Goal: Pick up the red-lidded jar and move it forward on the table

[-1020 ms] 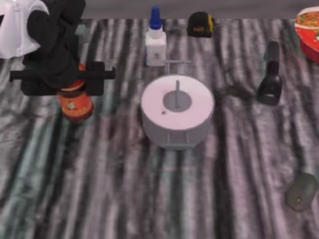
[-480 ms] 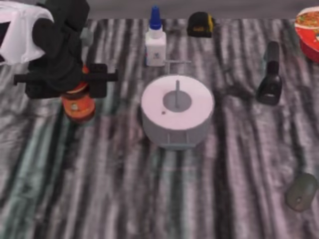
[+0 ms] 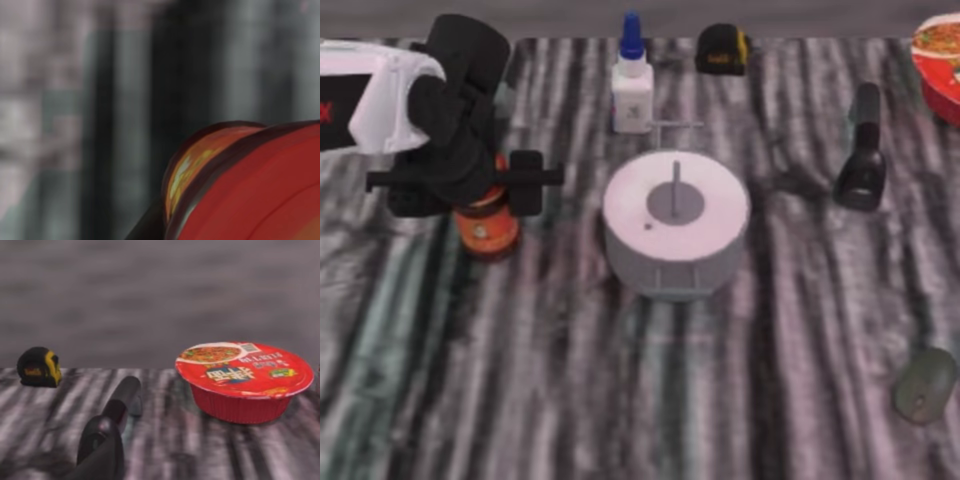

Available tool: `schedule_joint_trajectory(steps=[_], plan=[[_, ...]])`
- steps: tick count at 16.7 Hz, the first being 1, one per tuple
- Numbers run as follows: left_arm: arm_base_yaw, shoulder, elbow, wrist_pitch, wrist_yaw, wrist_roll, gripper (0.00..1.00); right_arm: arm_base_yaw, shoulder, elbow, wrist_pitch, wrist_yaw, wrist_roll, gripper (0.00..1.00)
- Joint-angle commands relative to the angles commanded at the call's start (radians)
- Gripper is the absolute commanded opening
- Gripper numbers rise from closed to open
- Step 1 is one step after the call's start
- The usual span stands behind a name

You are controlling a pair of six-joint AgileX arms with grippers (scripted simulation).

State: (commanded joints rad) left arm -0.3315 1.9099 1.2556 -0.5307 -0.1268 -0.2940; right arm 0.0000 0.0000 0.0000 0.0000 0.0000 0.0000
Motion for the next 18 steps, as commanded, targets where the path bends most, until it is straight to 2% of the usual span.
schedule_joint_trajectory(steps=[13, 18], plan=[[0.0, 0.0, 0.0, 0.0, 0.0, 0.0, 0.98, 0.0, 0.0, 0.0, 0.0, 0.0, 0.0, 1.0], [0.0, 0.0, 0.0, 0.0, 0.0, 0.0, 1.0, 0.0, 0.0, 0.0, 0.0, 0.0, 0.0, 1.0]])
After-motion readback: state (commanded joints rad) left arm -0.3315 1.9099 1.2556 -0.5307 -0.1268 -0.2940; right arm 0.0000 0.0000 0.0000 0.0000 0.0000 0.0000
